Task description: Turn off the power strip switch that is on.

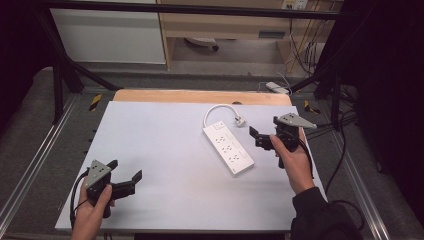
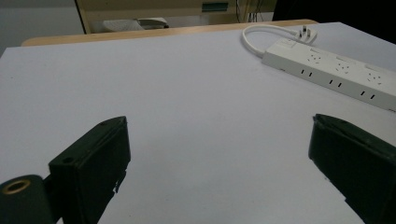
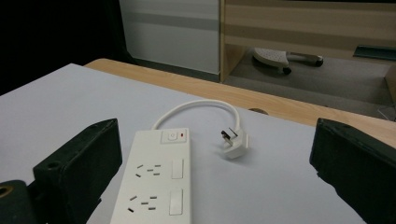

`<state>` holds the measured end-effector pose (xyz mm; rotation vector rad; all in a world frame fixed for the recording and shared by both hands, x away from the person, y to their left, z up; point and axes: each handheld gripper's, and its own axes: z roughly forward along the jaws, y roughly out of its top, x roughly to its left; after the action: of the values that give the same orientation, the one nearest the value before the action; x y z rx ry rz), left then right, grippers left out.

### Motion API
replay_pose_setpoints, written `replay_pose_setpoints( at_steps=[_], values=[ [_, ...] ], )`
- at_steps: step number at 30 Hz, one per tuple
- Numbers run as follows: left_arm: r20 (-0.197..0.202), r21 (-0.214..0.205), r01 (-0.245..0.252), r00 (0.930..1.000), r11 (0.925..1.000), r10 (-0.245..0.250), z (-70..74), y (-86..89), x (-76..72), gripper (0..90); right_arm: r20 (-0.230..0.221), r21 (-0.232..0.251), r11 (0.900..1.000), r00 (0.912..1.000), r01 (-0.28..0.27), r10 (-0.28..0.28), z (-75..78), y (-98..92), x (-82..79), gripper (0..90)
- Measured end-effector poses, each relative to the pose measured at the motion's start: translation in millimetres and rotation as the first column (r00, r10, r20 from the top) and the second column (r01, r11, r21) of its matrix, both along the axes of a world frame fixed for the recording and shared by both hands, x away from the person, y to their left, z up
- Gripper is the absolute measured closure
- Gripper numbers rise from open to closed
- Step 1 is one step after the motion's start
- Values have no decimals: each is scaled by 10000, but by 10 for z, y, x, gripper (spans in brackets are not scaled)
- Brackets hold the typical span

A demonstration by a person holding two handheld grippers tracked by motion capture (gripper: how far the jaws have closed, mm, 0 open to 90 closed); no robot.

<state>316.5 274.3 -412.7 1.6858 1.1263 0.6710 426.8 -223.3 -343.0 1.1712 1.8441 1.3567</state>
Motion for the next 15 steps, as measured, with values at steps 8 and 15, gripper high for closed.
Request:
replay_pose_setpoints(
  at_steps=[8, 15],
  values=[
    [32, 33, 25, 10000, 10000, -25, 0, 0, 1, 56, 383, 89, 9998, 9991, 185, -188, 25, -147, -120, 27],
    [30, 34, 40, 10000, 10000, -40, 0, -1, -2, 55, 644, 171, 9993, 9973, 332, -343, 13, -255, -239, 27]
  ],
)
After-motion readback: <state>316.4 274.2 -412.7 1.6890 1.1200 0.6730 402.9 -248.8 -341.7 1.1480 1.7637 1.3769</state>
